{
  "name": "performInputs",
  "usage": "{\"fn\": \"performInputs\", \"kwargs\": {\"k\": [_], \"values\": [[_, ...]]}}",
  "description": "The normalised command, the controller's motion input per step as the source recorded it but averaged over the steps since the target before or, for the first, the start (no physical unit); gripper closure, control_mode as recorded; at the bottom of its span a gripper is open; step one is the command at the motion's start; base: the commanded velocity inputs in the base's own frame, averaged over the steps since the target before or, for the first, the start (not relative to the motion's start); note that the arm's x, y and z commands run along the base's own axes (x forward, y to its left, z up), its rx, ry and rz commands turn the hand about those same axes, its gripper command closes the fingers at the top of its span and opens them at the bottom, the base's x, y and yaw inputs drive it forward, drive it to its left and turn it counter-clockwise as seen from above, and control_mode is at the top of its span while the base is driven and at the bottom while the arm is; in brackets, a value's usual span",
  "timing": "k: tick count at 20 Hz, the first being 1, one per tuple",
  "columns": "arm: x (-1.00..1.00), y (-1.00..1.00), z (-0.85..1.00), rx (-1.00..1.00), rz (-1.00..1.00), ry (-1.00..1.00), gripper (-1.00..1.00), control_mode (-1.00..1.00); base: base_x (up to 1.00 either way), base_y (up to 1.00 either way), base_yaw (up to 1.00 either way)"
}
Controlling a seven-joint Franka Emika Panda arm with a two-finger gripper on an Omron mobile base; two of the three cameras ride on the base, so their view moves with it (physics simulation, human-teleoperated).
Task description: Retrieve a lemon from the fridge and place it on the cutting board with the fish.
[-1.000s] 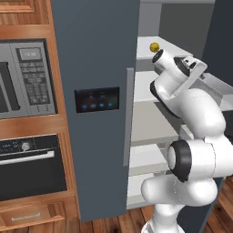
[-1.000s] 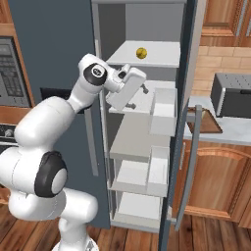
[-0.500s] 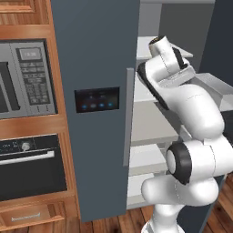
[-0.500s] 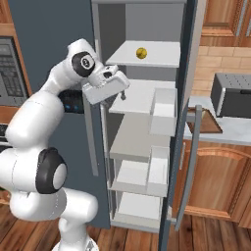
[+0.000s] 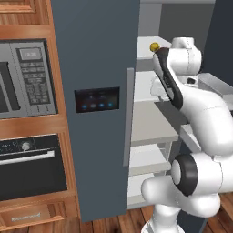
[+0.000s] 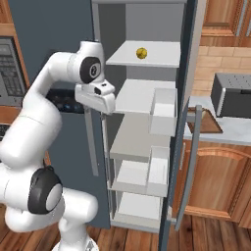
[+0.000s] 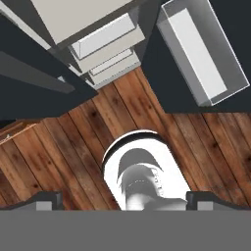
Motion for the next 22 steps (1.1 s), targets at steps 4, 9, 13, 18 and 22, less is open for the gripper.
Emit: {"fn": "performInputs", "kwargs": {"k": [4,9,13,18,22], "values": [[-0.98,0.22,-0.06,0.02,-0.12,-0.12,-1.00,-1.00,0.00,0.00,0.00],[-0.62,0.00,-0.06,-0.05,-0.04,-0.02,-1.00,-1.00,0.00,0.00,0.00],[-0.03,-0.01,-0.32,-0.07,-0.03,-0.01,-1.00,-1.00,0.00,0.00,0.00],[0.00,0.00,-0.12,0.00,0.00,0.00,-1.00,-1.00,0.00,0.00,0.00],[0.00,0.00,0.00,0.00,0.00,0.00,-1.00,-1.00,0.00,0.00,0.00]]}}
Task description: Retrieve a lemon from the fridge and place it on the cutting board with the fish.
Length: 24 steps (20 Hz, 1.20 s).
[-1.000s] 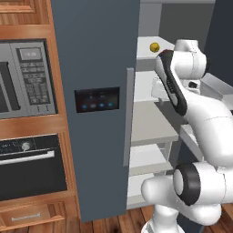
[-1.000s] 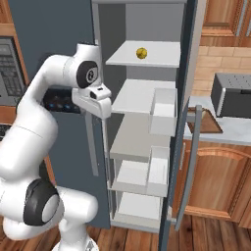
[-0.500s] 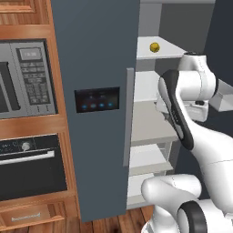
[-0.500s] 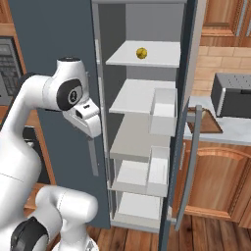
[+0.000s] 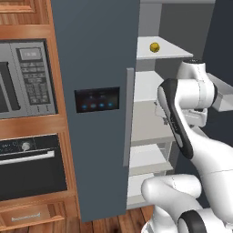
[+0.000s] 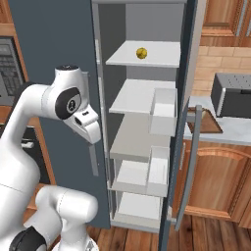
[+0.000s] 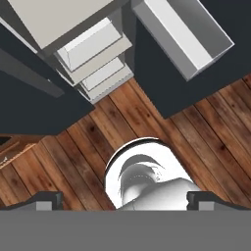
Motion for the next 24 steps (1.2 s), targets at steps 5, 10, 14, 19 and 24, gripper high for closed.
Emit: {"fn": "performInputs", "kwargs": {"k": [5,10,14,19,24], "values": [[0.00,0.00,-0.01,0.00,0.00,-0.02,-1.00,-1.00,0.00,0.00,0.00],[0.00,0.00,0.00,0.00,0.00,0.00,-1.00,1.00,0.07,0.00,-0.19],[0.00,0.00,0.00,0.00,0.00,0.00,-1.00,1.00,0.00,0.00,-0.28],[0.00,0.00,0.00,0.00,0.00,0.00,-1.00,1.00,0.23,0.01,-0.22],[0.00,0.00,0.00,0.00,0.00,0.00,-1.00,1.00,0.68,0.00,-0.09]]}}
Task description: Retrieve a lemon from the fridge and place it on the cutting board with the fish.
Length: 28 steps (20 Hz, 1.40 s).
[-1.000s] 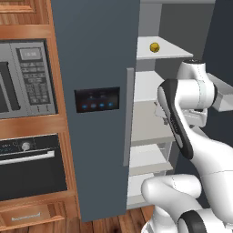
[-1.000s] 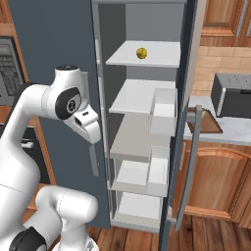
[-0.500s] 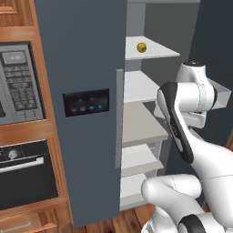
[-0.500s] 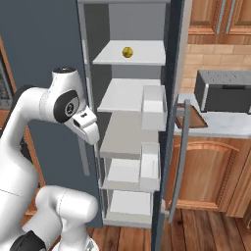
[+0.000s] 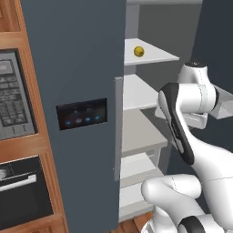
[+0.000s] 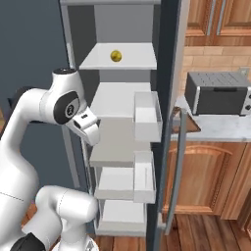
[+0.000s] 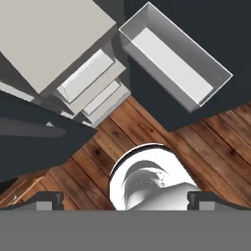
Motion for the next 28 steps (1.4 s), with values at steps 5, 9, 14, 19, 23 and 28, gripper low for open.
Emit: {"fn": "performInputs", "kwargs": {"k": [5,9,14,19,23,28], "values": [[0.00,0.00,0.00,0.00,0.00,0.00,-1.00,1.00,0.71,0.00,0.00],[0.00,0.00,0.00,0.00,0.00,0.00,-1.00,1.00,0.61,-0.18,0.01],[0.00,0.00,0.00,0.00,0.00,0.00,-1.00,1.00,0.14,-0.30,0.00],[0.00,0.00,0.00,0.00,0.00,0.00,-1.00,1.00,0.01,-0.31,0.00],[0.00,0.00,0.00,0.00,0.00,0.00,-1.00,1.00,0.18,0.00,0.00],[0.00,0.00,0.00,0.00,0.00,0.00,-1.00,1.00,0.06,0.00,0.00]]}}
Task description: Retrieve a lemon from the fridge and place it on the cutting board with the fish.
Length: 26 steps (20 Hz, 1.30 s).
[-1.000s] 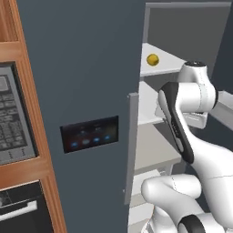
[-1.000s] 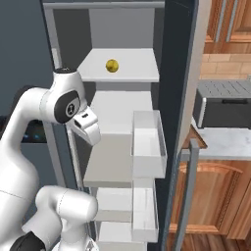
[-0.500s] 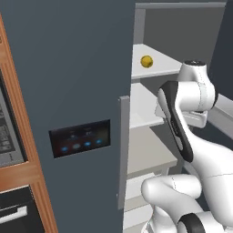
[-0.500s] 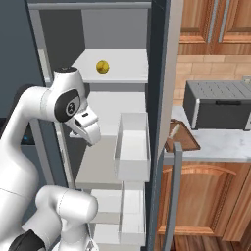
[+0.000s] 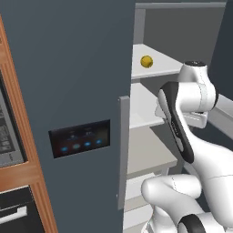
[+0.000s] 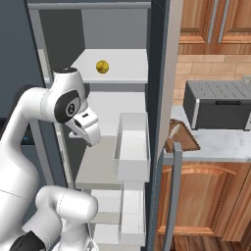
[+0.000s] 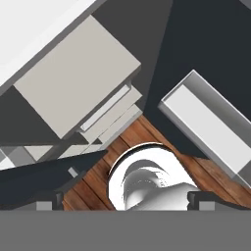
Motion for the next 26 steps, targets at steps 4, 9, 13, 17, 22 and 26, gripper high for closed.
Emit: {"fn": "performInputs", "kwargs": {"k": [4,9,13,17,22,26], "values": [[0.00,0.00,0.00,0.00,0.01,0.00,-1.00,-1.00,0.01,0.00,0.00],[0.00,0.00,0.28,-0.02,0.14,-0.19,-1.00,-1.00,0.00,0.00,0.00],[0.00,0.00,0.56,-0.07,0.23,-0.34,-1.00,-1.00,0.00,0.00,0.00],[0.00,0.00,0.58,-0.09,0.21,-0.33,-1.00,-1.00,0.00,0.00,0.00],[0.00,0.00,0.50,-0.12,0.15,-0.27,-1.00,-1.00,0.00,0.00,0.00],[0.00,0.00,0.46,-0.20,0.11,-0.20,-1.00,-1.00,0.00,0.00,0.00]]}}
